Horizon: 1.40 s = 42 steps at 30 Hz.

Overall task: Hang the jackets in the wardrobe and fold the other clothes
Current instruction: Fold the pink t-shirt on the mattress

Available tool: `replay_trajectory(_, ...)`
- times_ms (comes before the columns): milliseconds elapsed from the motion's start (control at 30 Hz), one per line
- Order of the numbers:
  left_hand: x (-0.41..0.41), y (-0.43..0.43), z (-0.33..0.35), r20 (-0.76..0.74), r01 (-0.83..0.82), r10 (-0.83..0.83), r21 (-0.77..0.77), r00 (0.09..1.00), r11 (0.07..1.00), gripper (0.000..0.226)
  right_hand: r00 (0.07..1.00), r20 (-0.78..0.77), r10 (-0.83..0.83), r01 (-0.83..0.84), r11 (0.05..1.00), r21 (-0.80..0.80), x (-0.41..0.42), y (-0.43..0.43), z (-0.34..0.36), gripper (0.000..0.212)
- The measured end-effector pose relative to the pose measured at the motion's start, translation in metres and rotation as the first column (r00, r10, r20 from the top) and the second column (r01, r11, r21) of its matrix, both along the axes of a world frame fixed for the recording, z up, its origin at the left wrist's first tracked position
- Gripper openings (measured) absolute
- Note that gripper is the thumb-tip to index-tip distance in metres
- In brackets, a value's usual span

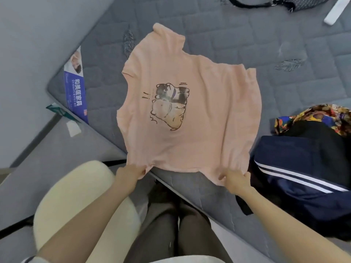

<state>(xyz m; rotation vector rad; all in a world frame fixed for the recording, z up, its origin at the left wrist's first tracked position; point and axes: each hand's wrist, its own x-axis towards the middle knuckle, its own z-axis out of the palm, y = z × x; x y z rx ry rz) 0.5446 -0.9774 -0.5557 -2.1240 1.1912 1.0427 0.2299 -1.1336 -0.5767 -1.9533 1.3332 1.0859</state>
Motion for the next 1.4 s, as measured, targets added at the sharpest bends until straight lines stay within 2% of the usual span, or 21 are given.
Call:
replay_trajectory(100,0.001,0.013,-0.017,-0.017,0.117,-0.117,0.005,0.993,0.993,0.051,0.994,0.061,-0.095,0.090,0.993,0.079,0.002,0.003,-0.009,0.041)
replay_trajectory(167,0.006,0.011,-0.020,-0.040,-0.027,0.025,-0.059,0.999,0.998,0.051,0.974,0.131,-0.182,0.167,0.979,0.120,0.013,-0.004,-0.009,0.039)
replay_trajectory(233,0.015,0.002,-0.023,-0.110,-0.252,0.239,-0.131,0.965,0.959,0.044,0.961,0.190,-0.202,0.179,0.975,0.129,0.032,-0.017,-0.005,0.038)
replay_trajectory(300,0.029,-0.012,-0.025,-0.204,-0.452,0.415,-0.189,0.887,0.872,0.036,0.961,0.216,-0.173,0.155,0.983,0.097,0.059,-0.032,0.001,0.037)
replay_trajectory(367,0.045,-0.026,-0.024,-0.272,-0.626,0.565,-0.296,0.779,0.721,0.035,0.949,0.268,-0.168,0.151,0.985,0.082,0.091,-0.048,0.005,0.035)
replay_trajectory(433,0.061,-0.041,-0.026,-0.329,-0.727,0.651,-0.383,0.684,0.570,0.031,0.929,0.327,-0.172,0.155,0.985,0.078,0.126,-0.065,0.007,0.033)
replay_trajectory(500,0.078,-0.055,-0.030,-0.382,-0.801,0.714,-0.404,0.586,0.442,0.030,0.916,0.369,-0.158,0.143,0.987,0.069,0.162,-0.078,0.008,0.032)
replay_trajectory(567,0.097,-0.068,-0.038,-0.417,-0.853,0.755,-0.374,0.506,0.365,0.037,0.898,0.412,-0.156,0.144,0.988,0.059,0.199,-0.090,0.004,0.031)
replay_trajectory(700,0.134,-0.087,-0.064,-0.492,-0.898,0.761,-0.335,0.424,0.284,0.052,0.822,0.549,-0.150,0.151,0.988,0.045,0.280,-0.112,-0.011,0.028)
replay_trajectory(800,0.154,-0.101,-0.084,-0.473,-0.911,0.795,-0.340,0.381,0.234,0.064,0.793,0.609,-0.039,0.064,0.998,-0.020,0.341,-0.126,-0.031,0.028)
replay_trajectory(900,0.167,-0.107,-0.102,-0.413,-0.870,0.794,-0.409,0.446,0.276,0.051,0.746,0.665,-0.029,0.083,0.995,-0.050,0.398,-0.138,-0.054,0.030)
replay_trajectory(1000,0.175,-0.107,-0.115,-0.417,-0.821,0.732,-0.452,0.539,0.348,0.021,0.701,0.706,-0.100,0.187,0.981,-0.047,0.447,-0.147,-0.072,0.036)
replay_trajectory(1033,0.178,-0.105,-0.119,-0.440,-0.816,0.711,-0.466,0.548,0.341,0.013,0.703,0.699,-0.128,0.217,0.975,-0.039,0.461,-0.149,-0.078,0.040)
replay_trajectory(1133,0.187,-0.097,-0.123,-0.560,-0.850,0.659,-0.459,0.503,0.259,0.017,0.753,0.635,-0.172,0.282,0.956,-0.075,0.492,-0.155,-0.092,0.052)
replay_trajectory(1267,0.203,-0.083,-0.125,-0.623,-0.881,0.645,-0.434,0.443,0.187,0.018,0.823,0.546,-0.155,0.299,0.936,-0.184,0.514,-0.167,-0.101,0.026)
replay_trajectory(1400,0.236,-0.067,-0.130,-0.596,-0.884,0.723,-0.466,0.350,0.044,0.020,0.688,0.685,-0.239,0.389,0.919,-0.070,0.540,-0.165,-0.093,0.012)
